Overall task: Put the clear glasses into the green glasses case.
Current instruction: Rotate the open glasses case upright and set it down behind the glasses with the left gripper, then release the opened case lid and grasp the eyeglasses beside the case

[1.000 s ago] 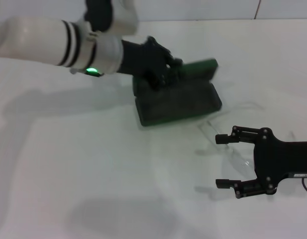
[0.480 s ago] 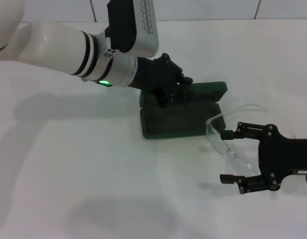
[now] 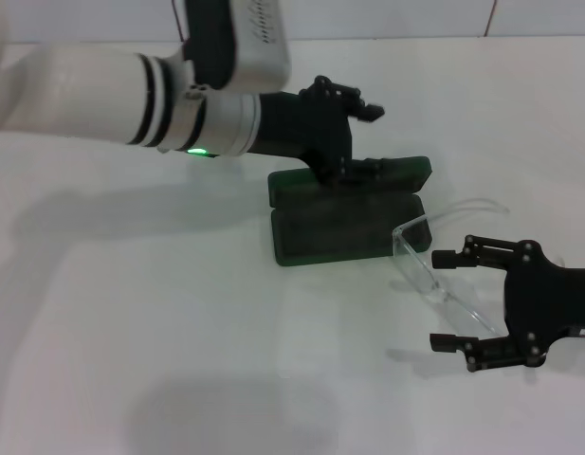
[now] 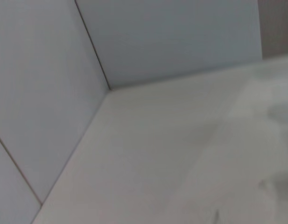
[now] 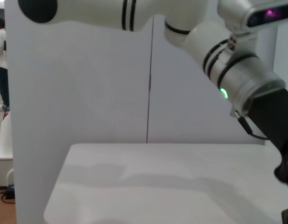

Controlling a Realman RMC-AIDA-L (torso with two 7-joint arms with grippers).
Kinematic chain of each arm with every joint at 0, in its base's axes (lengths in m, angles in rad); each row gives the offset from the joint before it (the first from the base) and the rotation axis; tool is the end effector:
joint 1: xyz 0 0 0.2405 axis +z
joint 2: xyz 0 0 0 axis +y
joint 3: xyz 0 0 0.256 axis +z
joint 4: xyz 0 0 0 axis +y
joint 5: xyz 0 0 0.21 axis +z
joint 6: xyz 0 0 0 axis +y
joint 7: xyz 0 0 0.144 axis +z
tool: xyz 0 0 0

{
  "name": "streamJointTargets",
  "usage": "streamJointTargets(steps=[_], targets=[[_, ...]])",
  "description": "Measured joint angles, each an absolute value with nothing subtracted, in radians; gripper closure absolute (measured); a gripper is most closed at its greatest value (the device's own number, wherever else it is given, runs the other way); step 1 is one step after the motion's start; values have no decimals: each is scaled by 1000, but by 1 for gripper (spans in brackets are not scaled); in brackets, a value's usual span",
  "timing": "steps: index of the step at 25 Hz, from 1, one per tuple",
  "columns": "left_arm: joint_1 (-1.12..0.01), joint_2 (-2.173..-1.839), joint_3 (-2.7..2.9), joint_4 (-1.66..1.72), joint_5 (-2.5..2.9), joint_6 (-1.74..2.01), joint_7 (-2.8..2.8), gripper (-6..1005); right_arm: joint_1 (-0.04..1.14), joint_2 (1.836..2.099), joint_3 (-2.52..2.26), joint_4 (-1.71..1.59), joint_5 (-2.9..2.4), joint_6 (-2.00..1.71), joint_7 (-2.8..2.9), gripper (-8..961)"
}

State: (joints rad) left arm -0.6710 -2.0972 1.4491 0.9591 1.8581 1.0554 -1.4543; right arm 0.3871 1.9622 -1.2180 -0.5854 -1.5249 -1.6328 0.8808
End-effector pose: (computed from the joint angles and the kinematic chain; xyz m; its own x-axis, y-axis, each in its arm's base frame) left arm -0.1269 0.3851 -0.0649 0.9742 -0.1447 0.1733 -0.0838 -0.9445 -0.3176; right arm 0.2661 0.2802 -0.0070 0.8495 0.0807 -0.5214 -0.0166 -0.9836 -0.1794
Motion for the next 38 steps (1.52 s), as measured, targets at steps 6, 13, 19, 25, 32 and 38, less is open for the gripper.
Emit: streamJointTargets(steps=[6, 13, 19, 25, 32, 38], targets=[[-438, -2094, 1479, 1085, 1485, 1143, -1340, 362, 380, 1949, -1216, -674, -1544, -1639, 1075, 112], [-214, -2093, 1525, 862, 1041, 1339, -931, 261, 381, 1943, -1148, -1065, -1801, -1704, 1649, 119], [-208, -2090, 1477, 686, 1004, 1486, -820, 262, 431, 1999, -1149, -1365, -2122, -1789, 2090, 139], [-244, -2087, 1466, 560, 1011, 1525, -737, 262, 531, 2017, -1306, -1487, -2345, -1762, 2422, 160], [-257, -2080, 1466, 541, 1044, 1531, -719, 263, 572, 2022, -1527, -1480, -2440, -1631, 2611, 184], [-250, -2078, 1465, 539, 1065, 1533, -713, 264, 575, 2026, -1648, -1436, -2444, -1532, 2666, 204]])
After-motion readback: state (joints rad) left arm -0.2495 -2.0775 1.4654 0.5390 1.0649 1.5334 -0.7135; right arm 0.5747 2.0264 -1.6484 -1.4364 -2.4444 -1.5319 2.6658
